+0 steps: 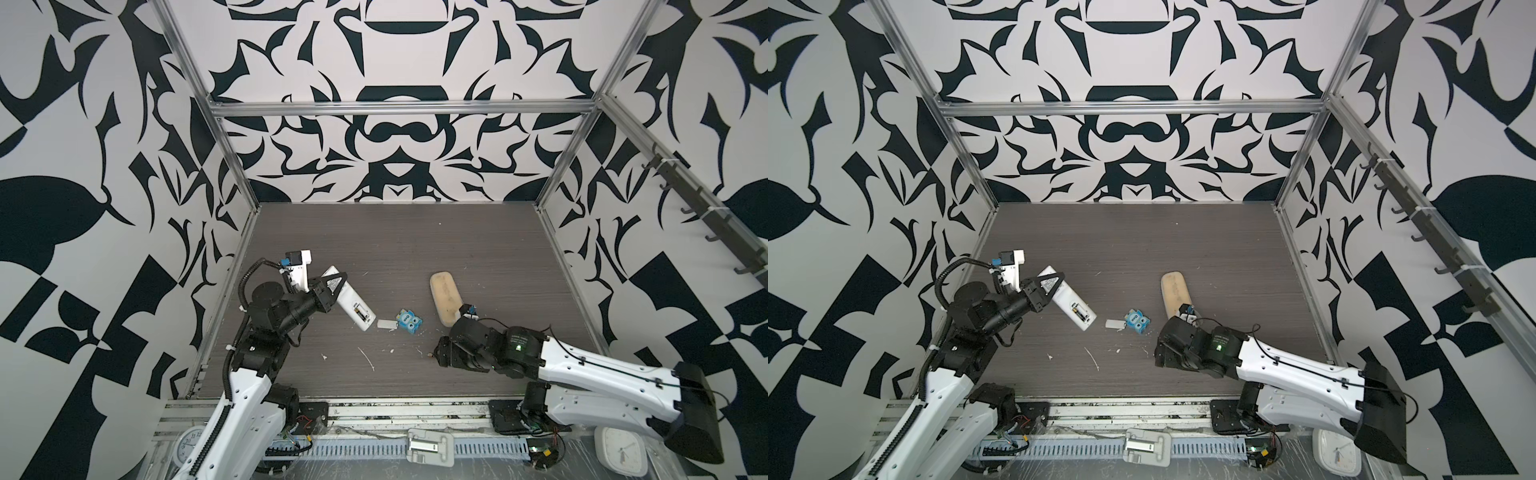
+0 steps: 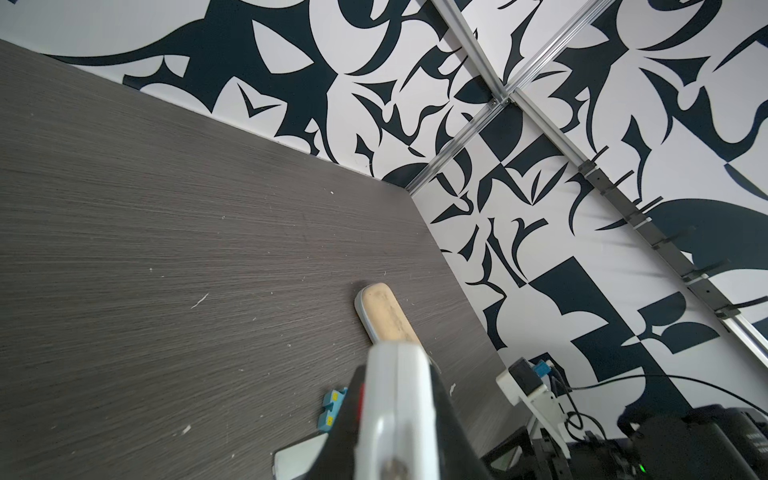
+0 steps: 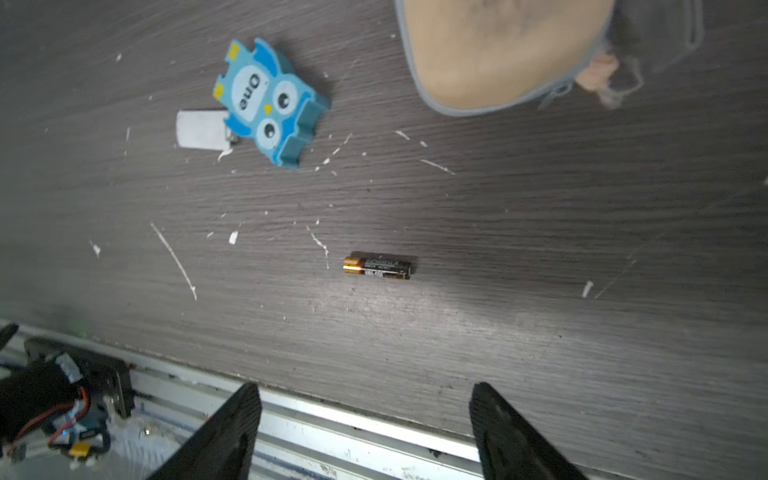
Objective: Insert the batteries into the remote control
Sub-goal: 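Move the right gripper down over the loose AA battery on the table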
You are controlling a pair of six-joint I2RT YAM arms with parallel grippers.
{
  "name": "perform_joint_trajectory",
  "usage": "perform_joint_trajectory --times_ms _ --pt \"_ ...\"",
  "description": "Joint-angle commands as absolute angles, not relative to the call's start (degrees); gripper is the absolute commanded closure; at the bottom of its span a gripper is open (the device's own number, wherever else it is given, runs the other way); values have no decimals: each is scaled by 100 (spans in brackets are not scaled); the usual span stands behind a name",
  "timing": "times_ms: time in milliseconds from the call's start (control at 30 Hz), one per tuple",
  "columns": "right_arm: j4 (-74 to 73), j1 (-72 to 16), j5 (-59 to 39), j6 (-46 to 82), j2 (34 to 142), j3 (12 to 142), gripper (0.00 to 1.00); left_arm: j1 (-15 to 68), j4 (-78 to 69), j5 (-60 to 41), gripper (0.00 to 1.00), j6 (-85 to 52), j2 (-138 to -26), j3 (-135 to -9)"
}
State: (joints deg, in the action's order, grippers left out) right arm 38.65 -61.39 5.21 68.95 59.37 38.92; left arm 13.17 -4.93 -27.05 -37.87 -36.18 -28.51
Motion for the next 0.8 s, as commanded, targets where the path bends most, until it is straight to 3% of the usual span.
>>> perform_joint_trajectory --times_ms 0,133,300,500,767 --pt "3507 -6170 853 7712 6423 4090 18 1294 -729 -2697 100 -3841 -3486 -2804" --pt "2797 -6219 841 8211 7098 3944 21 1303 -743 -2725 100 -3898 -3405 -2796" --pt "3188 -6327 961 8335 7685 4395 28 1305 -906 -2776 100 -3994 -3399 -2692" --pt "3325 -6342 1023 8954 7771 4258 34 1307 -1011 -2807 100 -4017 -3383 -2654" --pt "3467 -6345 1037 9388 8087 4584 34 1310 -975 -2786 100 -3982 -3334 -2646"
